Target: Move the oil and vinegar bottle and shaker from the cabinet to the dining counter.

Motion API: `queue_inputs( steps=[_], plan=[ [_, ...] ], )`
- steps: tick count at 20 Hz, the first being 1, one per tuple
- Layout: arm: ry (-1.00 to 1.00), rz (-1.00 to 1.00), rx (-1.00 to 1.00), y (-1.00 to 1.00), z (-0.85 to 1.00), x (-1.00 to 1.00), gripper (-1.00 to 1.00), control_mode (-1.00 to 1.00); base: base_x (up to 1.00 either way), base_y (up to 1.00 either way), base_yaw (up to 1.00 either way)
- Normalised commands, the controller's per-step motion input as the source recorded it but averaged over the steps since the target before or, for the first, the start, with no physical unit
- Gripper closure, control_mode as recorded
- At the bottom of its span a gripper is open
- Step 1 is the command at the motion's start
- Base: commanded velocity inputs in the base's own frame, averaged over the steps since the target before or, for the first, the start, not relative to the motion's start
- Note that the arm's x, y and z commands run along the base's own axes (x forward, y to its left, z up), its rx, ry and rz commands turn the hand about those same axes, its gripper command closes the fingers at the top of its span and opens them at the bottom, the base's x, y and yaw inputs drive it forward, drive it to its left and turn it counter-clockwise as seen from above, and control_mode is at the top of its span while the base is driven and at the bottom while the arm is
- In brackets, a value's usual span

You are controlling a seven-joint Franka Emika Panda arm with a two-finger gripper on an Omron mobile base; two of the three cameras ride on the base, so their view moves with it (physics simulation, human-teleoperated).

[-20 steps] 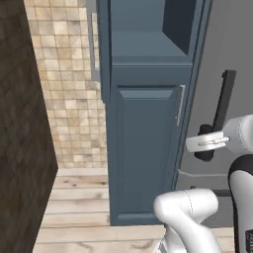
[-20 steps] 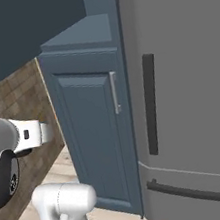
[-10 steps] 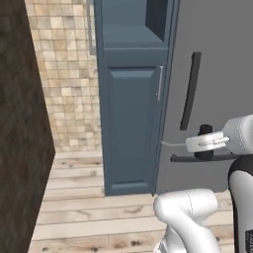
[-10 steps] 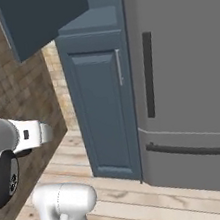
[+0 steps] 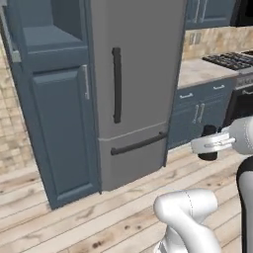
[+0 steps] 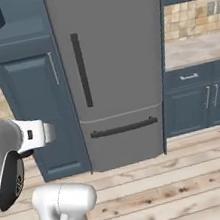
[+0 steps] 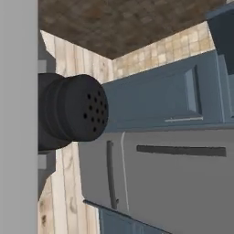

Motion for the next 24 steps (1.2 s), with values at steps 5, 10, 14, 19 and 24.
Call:
queue_inputs(
  steps=[5, 10, 14, 19, 24],
  plan=[
    [0.00, 0.00, 0.00, 0.00, 0.00, 0.00, 1.00, 1.00, -0.12, 0.09, -0.93],
    [0.00, 0.00, 0.00, 0.00, 0.00, 0.00, 1.00, 1.00, -0.08, 0.09, -0.94],
    [0.00, 0.00, 0.00, 0.00, 0.00, 0.00, 1.00, 1.00, -0.05, 0.10, -0.94],
    [0.00, 0.00, 0.00, 0.00, 0.00, 0.00, 1.00, 1.00, -0.14, 0.01, -0.77],
    [0.00, 0.00, 0.00, 0.00, 0.00, 0.00, 1.00, 1.00, -0.05, -0.11, -0.49]
  ],
)
